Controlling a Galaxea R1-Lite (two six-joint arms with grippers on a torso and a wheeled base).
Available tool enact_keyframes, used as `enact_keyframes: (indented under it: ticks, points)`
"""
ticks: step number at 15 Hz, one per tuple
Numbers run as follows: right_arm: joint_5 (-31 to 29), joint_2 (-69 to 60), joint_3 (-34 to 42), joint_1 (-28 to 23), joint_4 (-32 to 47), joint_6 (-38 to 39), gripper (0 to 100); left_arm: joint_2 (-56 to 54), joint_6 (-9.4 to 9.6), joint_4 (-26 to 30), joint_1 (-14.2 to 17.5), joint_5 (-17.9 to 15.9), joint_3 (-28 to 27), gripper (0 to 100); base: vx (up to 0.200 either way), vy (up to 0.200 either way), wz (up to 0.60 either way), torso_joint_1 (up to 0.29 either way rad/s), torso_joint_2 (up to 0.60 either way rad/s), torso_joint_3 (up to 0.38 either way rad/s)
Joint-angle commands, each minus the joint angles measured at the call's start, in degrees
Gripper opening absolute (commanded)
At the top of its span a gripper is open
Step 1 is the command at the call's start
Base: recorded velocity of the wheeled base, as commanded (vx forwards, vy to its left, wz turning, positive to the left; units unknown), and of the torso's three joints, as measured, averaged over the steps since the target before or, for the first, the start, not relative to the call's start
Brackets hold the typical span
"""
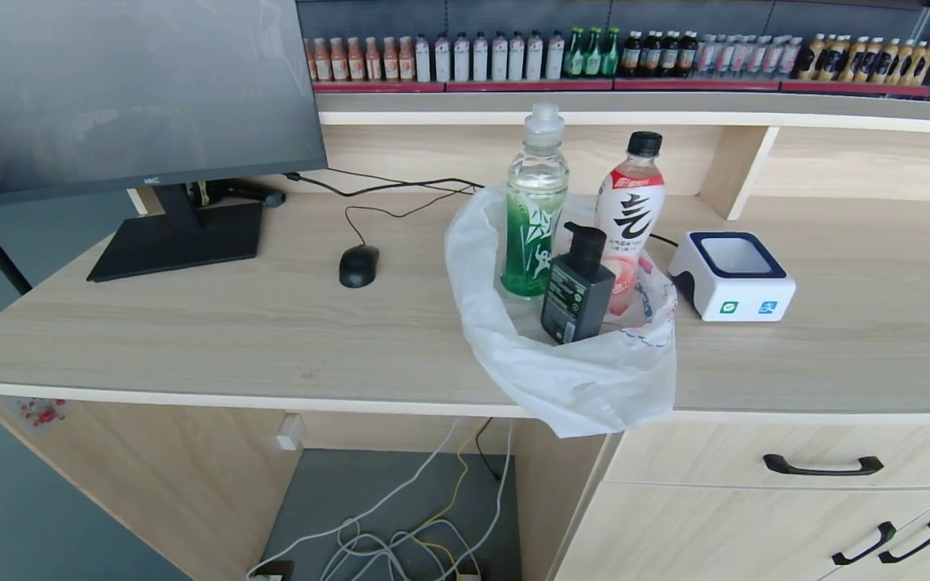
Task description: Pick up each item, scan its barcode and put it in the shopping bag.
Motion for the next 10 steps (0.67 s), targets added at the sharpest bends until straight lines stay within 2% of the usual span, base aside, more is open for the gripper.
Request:
enact_keyframes:
  ticks: [1,10]
  points:
    - [0.1,0.0,0.0,0.0,0.0,0.0,100,0.0,0.06,0.0,0.0,0.0,0.0,100,0.000,-0.200,0.00,-0.002,0.00,-0.007]
    - [0.1,0.0,0.0,0.0,0.0,0.0,100,0.0,-0.29,0.0,0.1,0.0,0.0,100,0.000,-0.200,0.00,-0.003,0.00,0.003]
